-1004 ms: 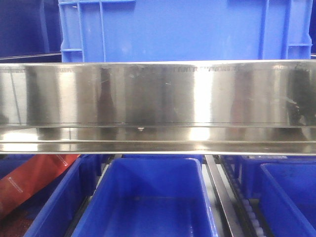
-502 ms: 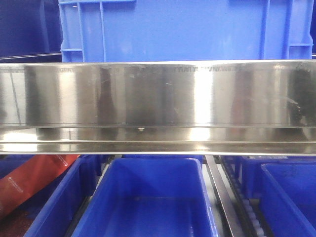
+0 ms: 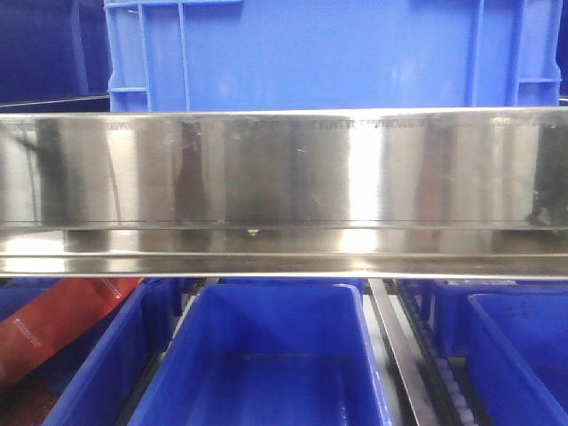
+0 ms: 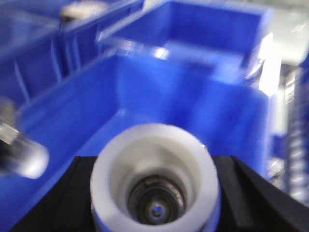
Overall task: Place valve from conveyor to right shelf box
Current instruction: 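Lower both valves into the blue bin and open both grippers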
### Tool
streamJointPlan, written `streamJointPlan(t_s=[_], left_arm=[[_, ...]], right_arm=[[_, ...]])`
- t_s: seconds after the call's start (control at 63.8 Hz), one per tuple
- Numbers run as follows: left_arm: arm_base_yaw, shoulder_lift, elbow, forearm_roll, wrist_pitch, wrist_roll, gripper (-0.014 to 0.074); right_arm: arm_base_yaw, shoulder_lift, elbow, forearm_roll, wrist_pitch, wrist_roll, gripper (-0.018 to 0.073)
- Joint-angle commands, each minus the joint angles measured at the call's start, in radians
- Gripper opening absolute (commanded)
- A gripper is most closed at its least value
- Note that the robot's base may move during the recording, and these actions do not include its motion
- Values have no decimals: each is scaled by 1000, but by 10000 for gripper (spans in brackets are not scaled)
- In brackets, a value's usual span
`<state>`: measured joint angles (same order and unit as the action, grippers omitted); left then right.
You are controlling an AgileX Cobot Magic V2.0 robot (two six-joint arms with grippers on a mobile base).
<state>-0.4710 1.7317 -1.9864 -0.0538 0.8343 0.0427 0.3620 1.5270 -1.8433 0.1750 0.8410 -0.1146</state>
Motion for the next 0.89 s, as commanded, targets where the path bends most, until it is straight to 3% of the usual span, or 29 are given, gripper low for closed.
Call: streamJointPlan(t_s=[0.0,0.329,0.455,0.58,0.706,0.8,0.878], left_arm=[[-5,31,-12,-22,-39,3,-111],[-5,147,-12,-46,-37,3,-111],[-5,156,-12,-48,-37,3,-80],[-5,156,-12,-48,-37,3,100],[-5,156,-12,-48,-37,3,382],[-5,156,-12,-48,-37,3,558],[-5,148,-12,-48,-27,3,613]], right_arm=[[7,46,-19,-6,-62,-10,-151],[7,226,-19,-6,14,-10,-146],[7,237,-19,-6,26,-10,-27],[7,237,-19,-6,26,-10,209],[7,228,-19,-6,41,-10,458],[7,217,-19,-6,41,-10,548],[7,195,-19,-6,44,-10,559]])
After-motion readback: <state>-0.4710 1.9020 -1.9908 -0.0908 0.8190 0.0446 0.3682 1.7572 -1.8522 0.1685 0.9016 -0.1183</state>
